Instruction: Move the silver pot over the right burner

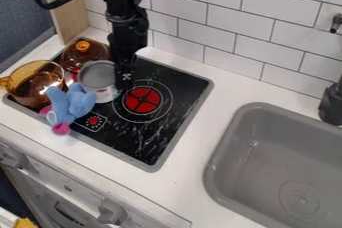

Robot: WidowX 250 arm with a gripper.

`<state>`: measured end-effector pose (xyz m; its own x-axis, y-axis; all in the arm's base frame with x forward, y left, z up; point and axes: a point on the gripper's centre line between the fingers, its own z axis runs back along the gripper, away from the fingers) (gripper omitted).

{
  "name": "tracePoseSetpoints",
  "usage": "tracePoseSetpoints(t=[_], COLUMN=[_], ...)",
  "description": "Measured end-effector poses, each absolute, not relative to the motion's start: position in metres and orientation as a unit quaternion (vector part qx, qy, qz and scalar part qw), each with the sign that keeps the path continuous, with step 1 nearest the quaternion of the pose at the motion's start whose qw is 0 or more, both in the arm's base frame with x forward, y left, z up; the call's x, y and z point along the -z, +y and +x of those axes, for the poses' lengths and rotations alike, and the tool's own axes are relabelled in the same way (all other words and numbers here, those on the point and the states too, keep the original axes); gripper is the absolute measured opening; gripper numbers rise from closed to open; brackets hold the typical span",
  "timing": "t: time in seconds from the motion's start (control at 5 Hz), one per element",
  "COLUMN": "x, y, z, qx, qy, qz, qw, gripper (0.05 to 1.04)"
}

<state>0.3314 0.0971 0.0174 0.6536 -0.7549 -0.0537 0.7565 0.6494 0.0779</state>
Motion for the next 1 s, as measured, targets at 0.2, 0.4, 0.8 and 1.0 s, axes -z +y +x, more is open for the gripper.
tracePoseSetpoints(t=[0.2,0.4,0.8,1.0], x=[-0.031,-0.041,-0.088,-0.089], y=[0.098,0.097,0.09,0.091], z=[0.332,0.335,0.338,0.338], qx=[0.41,0.408,0.406,0.407], qy=[-0.01,-0.023,-0.072,-0.073], qz=[0.052,0.058,0.087,0.088], qw=[0.91,0.911,0.907,0.906], gripper=[1.0,1.0,1.0,1.0])
